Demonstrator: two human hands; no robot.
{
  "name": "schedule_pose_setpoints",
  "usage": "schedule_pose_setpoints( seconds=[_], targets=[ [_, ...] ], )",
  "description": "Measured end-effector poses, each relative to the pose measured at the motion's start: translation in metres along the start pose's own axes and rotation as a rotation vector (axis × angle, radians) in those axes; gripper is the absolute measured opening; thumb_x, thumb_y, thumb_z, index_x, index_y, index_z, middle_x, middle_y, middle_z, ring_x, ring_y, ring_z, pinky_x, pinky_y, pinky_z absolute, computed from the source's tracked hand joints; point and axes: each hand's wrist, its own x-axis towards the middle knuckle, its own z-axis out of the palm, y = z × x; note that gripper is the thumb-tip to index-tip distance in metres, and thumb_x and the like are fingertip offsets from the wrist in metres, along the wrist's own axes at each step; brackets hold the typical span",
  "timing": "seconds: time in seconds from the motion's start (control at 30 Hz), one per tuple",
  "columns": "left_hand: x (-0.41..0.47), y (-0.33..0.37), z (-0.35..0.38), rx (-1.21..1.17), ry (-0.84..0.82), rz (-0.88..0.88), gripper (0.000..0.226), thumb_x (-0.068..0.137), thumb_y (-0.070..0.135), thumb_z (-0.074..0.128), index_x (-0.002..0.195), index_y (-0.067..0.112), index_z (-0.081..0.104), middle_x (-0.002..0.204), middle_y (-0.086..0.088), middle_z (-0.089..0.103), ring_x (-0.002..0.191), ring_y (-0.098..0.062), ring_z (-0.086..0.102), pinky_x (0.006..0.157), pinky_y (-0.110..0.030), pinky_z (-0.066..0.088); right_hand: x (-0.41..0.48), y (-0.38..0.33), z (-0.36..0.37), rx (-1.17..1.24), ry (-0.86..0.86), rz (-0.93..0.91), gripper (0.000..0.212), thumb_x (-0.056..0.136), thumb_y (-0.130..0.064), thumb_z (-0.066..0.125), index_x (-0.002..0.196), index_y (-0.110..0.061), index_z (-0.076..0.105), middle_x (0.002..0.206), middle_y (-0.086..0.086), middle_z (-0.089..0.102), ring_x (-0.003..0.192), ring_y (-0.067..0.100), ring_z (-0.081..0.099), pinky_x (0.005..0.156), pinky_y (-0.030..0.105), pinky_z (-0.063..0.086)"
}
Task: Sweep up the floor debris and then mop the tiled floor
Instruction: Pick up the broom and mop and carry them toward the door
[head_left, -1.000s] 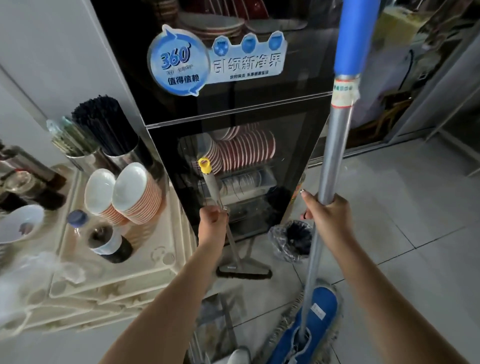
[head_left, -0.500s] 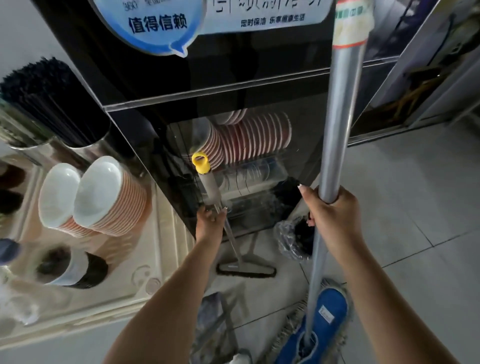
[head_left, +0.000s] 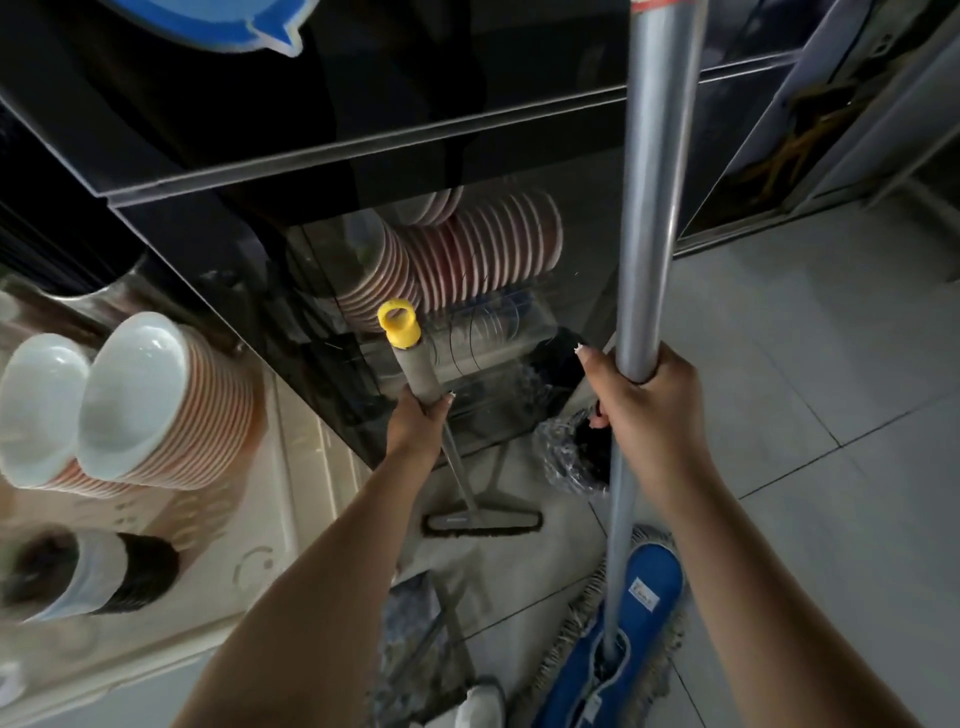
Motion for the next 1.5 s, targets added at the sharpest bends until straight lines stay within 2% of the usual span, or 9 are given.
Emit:
schedule_pose_setpoints(
  seconds=[0.13, 0.4, 0.73, 0.93, 1.0, 1.13, 1.27, 1.4, 1.5],
  targets=[
    [-0.021, 0.012, 0.001, 0.062, -0.042, 0.074, 0.023, 0.090, 0.035, 0.057, 0.105, 0.021, 0.047, 0.074, 0.016, 0.050, 0.063, 0.002, 0.045, 0.049, -0.014, 0.029, 0.001, 0.004, -0.011, 0.010, 0.023, 0.027, 0.027, 0.079, -0.028, 0.068, 0.057, -0.023, 0.051, 0.040, -0.008, 0.053, 0.035, 0.004, 0.055, 0.037, 0.015, 0.041],
    [-0.064, 0.059, -0.014, 0.073, -0.091, 0.234, 0.015, 0.087, 0.040, 0.059, 0.092, 0.029, 0.049, 0.074, 0.013, 0.056, 0.067, -0.002, 0.053, 0.049, -0.020, 0.035, -0.014, 0.013, -0.051, -0.016, 0.057, 0.149, 0.032, 0.080, -0.031, 0.067, 0.056, -0.016, 0.051, 0.038, -0.005, 0.051, 0.032, 0.004, 0.053, 0.036, 0.016, 0.044],
    [-0.140, 0.120, -0.023, -0.098, -0.120, 0.452, 0.020, 0.089, 0.039, 0.055, 0.100, 0.023, 0.053, 0.078, 0.009, 0.060, 0.067, 0.000, 0.053, 0.056, -0.015, 0.040, -0.051, 0.017, -0.120, 0.059, 0.185, 0.196, 0.034, 0.079, -0.032, 0.070, 0.058, -0.014, 0.049, 0.048, 0.002, 0.053, 0.032, 0.003, 0.049, 0.037, 0.013, 0.042],
    [-0.196, 0.141, -0.009, -0.197, -0.162, 0.522, 0.033, 0.093, 0.033, 0.049, 0.115, 0.008, 0.052, 0.078, 0.005, 0.056, 0.070, -0.008, 0.053, 0.062, -0.022, 0.042, -0.096, 0.032, -0.174, 0.129, 0.287, 0.209, 0.041, 0.080, -0.029, 0.066, 0.049, -0.019, 0.041, 0.032, -0.008, 0.042, 0.031, 0.008, 0.039, 0.042, 0.028, 0.038],
    [-0.218, 0.146, -0.005, -0.244, -0.186, 0.548, 0.037, 0.094, 0.031, 0.050, 0.117, 0.003, 0.050, 0.078, 0.005, 0.054, 0.070, -0.006, 0.053, 0.062, -0.017, 0.044, -0.113, 0.040, -0.192, 0.166, 0.326, 0.210, 0.041, 0.081, -0.022, 0.066, 0.049, -0.019, 0.041, 0.031, -0.007, 0.042, 0.028, 0.007, 0.038, 0.043, 0.028, 0.038],
    [-0.268, 0.150, 0.008, -0.257, -0.246, 0.584, 0.026, 0.087, 0.029, 0.063, 0.101, 0.009, 0.055, 0.071, 0.008, 0.057, 0.059, 0.003, 0.057, 0.049, -0.005, 0.041, -0.150, 0.050, -0.231, 0.206, 0.398, 0.213, 0.039, 0.082, -0.023, 0.066, 0.052, -0.017, 0.043, 0.033, -0.006, 0.045, 0.029, 0.008, 0.042, 0.042, 0.026, 0.040],
    [-0.325, 0.147, 0.023, -0.264, -0.256, 0.559, 0.020, 0.079, 0.023, 0.073, 0.076, 0.015, 0.055, 0.061, 0.004, 0.055, 0.052, -0.003, 0.053, 0.043, -0.007, 0.041, -0.189, 0.055, -0.274, 0.270, 0.465, 0.204, 0.039, 0.083, -0.019, 0.066, 0.052, -0.017, 0.043, 0.036, -0.005, 0.045, 0.031, 0.010, 0.043, 0.043, 0.025, 0.039],
    [-0.386, 0.144, 0.033, -0.271, -0.308, 0.585, 0.023, 0.079, 0.019, 0.071, 0.068, 0.018, 0.051, 0.055, 0.003, 0.051, 0.040, 0.003, 0.048, 0.041, -0.011, 0.041, -0.230, 0.056, -0.313, 0.364, 0.475, 0.190, 0.038, 0.085, -0.012, 0.065, 0.055, -0.016, 0.042, 0.042, 0.002, 0.044, 0.036, 0.016, 0.041, 0.044, 0.028, 0.038],
    [-0.422, 0.149, 0.032, -0.252, -0.381, 0.652, 0.025, 0.080, 0.016, 0.070, 0.065, 0.017, 0.049, 0.055, 0.002, 0.049, 0.043, -0.001, 0.048, 0.045, -0.014, 0.044, -0.258, 0.052, -0.346, 0.378, 0.480, 0.131, 0.041, 0.086, -0.010, 0.063, 0.053, -0.016, 0.039, 0.034, -0.004, 0.043, 0.032, 0.014, 0.041, 0.043, 0.025, 0.038]
  ],
)
